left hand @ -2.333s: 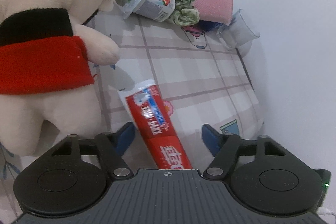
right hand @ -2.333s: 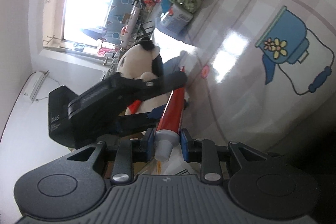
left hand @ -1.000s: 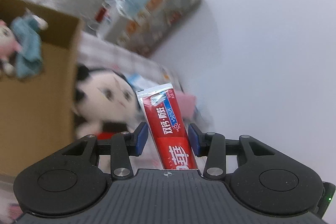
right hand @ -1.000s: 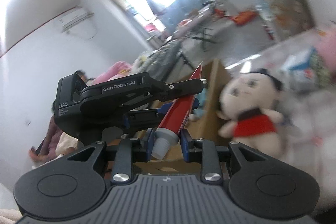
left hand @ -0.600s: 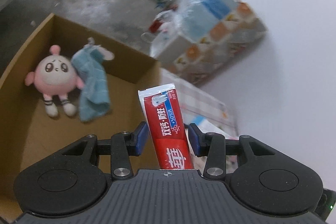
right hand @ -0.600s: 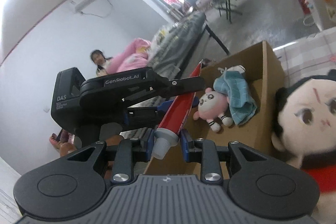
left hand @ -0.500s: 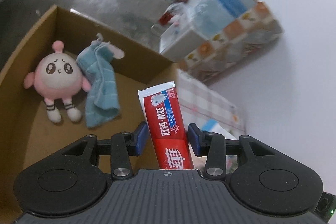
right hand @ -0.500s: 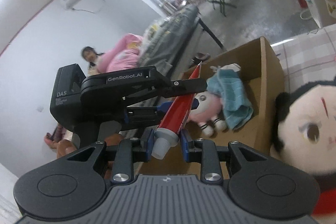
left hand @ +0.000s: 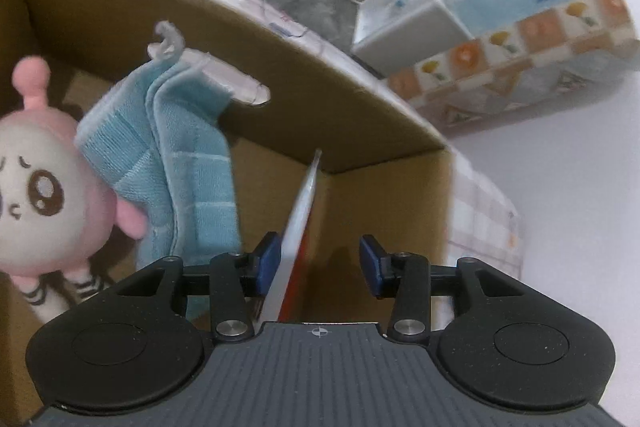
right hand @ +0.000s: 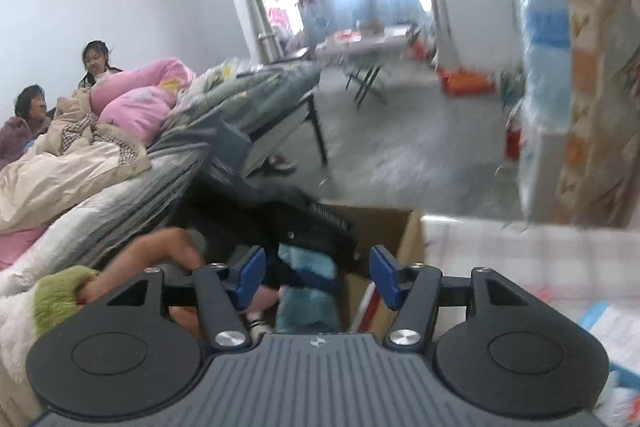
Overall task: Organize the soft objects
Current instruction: 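Carry the toothpaste tube with the left gripper into the cardboard box and release, then move both grippers back over the table toward the white yogurt cup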
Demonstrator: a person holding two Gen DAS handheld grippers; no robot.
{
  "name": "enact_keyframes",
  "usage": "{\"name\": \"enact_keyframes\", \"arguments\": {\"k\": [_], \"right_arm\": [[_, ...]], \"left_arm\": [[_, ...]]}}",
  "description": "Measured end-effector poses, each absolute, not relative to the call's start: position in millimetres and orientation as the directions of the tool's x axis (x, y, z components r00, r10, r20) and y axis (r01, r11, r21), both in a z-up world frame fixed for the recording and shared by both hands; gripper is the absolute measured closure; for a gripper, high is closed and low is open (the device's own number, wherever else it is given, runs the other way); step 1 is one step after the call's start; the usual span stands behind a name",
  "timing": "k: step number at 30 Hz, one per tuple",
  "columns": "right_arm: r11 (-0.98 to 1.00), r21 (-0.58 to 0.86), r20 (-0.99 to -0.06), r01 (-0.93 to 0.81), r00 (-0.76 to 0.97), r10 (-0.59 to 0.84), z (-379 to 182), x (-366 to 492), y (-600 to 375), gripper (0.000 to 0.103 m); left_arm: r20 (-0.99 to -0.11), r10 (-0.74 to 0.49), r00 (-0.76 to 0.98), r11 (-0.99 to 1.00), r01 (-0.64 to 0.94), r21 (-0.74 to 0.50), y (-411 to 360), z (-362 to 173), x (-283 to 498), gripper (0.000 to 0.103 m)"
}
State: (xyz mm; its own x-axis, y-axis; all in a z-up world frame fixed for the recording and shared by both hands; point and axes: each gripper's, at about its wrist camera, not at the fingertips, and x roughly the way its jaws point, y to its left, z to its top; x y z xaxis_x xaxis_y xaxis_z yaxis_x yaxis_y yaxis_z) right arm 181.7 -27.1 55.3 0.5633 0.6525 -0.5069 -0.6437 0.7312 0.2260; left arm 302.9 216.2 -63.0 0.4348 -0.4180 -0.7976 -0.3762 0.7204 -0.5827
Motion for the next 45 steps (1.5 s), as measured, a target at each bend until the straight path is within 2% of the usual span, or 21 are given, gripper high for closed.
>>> {"name": "enact_keyframes", "arguments": {"k": [6, 15, 19, 21, 29, 33, 36, 39, 42, 45], "right_arm": [[0.752, 0.258, -0.458, -0.606, 0.609, 0.647, 68.3, 165.4, -75.7, 0.061], [0.775, 0.377, -0.431, -0.506, 0.645, 0.631, 69.9, 135.6, -155.8, 0.061], [0.797, 0.424, -0.412, -0.430, 0.692, 0.593, 68.8, 116.0, -202.9, 0.059], [0.800, 0.457, -0.403, -0.388, 0.712, 0.575, 65.3, 107.1, -228.8, 0.059], [0.813, 0.534, -0.433, -0.232, 0.751, 0.498, 28.3, 90.0, -315.9, 0.059], [0.790, 0.585, -0.459, -0.183, 0.729, 0.508, 2.7, 94.5, -336.9, 0.058], [0.752, 0.642, -0.444, -0.147, 0.728, 0.522, -15.7, 101.6, -348.4, 0.052], [0.706, 0.698, -0.416, -0.124, 0.731, 0.541, -31.1, 112.9, -353.9, 0.052], [0.659, 0.744, -0.386, -0.108, 0.736, 0.557, -46.1, 127.8, -358.6, 0.052], [0.620, 0.777, -0.360, -0.108, 0.732, 0.579, -54.6, 144.6, -362.2, 0.057]], "left_arm": [[-0.786, -0.416, 0.458, 0.716, -0.367, -0.593, 208.3, -61.8, 298.0, 0.057], [-0.765, -0.334, 0.551, 0.767, -0.313, -0.561, 198.2, -9.0, 251.4, 0.042], [-0.745, -0.274, 0.608, 0.832, -0.237, -0.501, 178.8, 26.8, 219.5, 0.033], [-0.728, -0.253, 0.637, 0.871, -0.179, -0.459, 163.1, 46.8, 197.8, 0.025], [-0.668, -0.285, 0.687, 0.943, 0.075, -0.325, 66.3, 83.3, 125.4, 0.002], [-0.642, -0.321, 0.696, 0.945, 0.196, -0.260, 10.5, 77.9, 102.0, 0.000], [-0.633, -0.328, 0.701, 0.944, 0.255, -0.207, -23.9, 64.1, 101.2, 0.000], [-0.646, -0.306, 0.700, 0.942, 0.320, -0.100, -60.8, 47.8, 108.4, 0.001], [-0.661, -0.263, 0.703, 0.926, 0.376, 0.032, -94.4, 30.5, 115.5, 0.005], [-0.676, -0.245, 0.695, 0.907, 0.410, 0.093, -117.0, 14.3, 125.8, 0.017]]}}
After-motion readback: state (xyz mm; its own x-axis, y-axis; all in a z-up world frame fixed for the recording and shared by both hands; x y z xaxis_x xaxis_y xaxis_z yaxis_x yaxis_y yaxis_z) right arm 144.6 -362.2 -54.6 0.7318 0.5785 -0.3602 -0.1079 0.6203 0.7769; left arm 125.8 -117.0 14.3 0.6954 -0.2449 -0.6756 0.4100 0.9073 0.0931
